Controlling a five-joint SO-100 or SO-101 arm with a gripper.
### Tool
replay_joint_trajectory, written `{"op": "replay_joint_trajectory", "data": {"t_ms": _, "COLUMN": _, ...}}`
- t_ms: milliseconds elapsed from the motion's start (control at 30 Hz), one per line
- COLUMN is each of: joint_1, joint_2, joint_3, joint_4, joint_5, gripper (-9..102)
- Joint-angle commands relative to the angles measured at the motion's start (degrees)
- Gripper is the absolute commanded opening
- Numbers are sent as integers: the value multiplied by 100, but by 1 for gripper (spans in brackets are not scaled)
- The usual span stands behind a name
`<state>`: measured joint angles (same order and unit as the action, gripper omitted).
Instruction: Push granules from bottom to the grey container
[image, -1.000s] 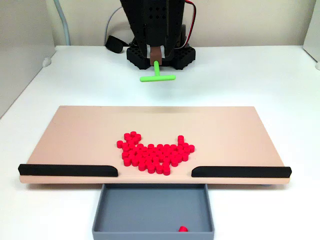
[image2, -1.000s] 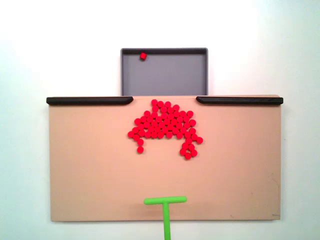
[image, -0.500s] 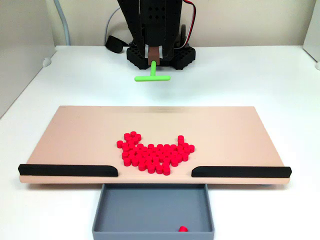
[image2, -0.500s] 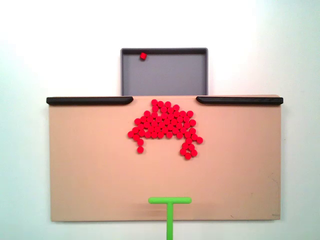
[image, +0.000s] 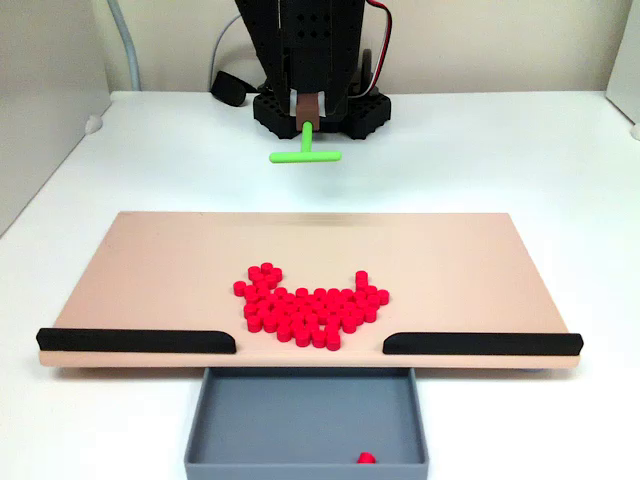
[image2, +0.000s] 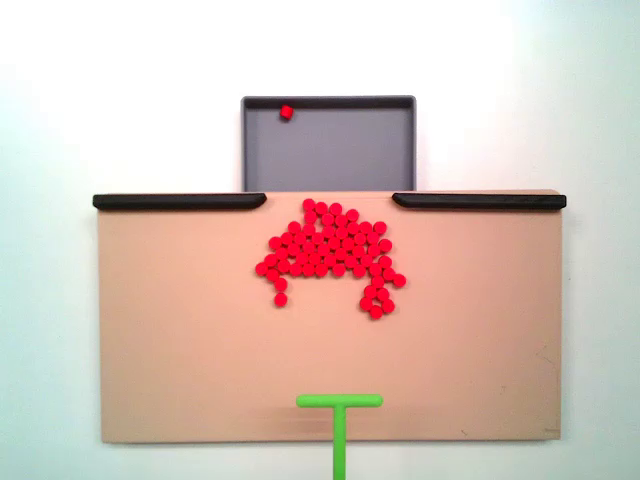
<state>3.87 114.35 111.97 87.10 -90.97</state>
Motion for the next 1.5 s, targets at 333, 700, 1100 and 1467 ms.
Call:
{"op": "replay_joint_trajectory", "data": {"t_ms": 333, "joint_1": 35, "joint_2": 18, "joint_3": -53, "joint_4": -26, "joint_5": -18, "gripper": 0}}
{"op": "replay_joint_trajectory", "data": {"t_ms": 700, "joint_1": 97, "joint_2": -44, "joint_3": -53, "joint_4": -26, "joint_5": -88, "gripper": 0}}
{"op": "replay_joint_trajectory", "data": {"t_ms": 1100, "joint_1": 105, "joint_2": -79, "joint_3": -53, "joint_4": -26, "joint_5": -35, "gripper": 0}}
{"op": "replay_joint_trajectory", "data": {"t_ms": 1467, "joint_1": 281, "joint_2": -158, "joint_3": -53, "joint_4": -35, "joint_5": -158, "gripper": 0}}
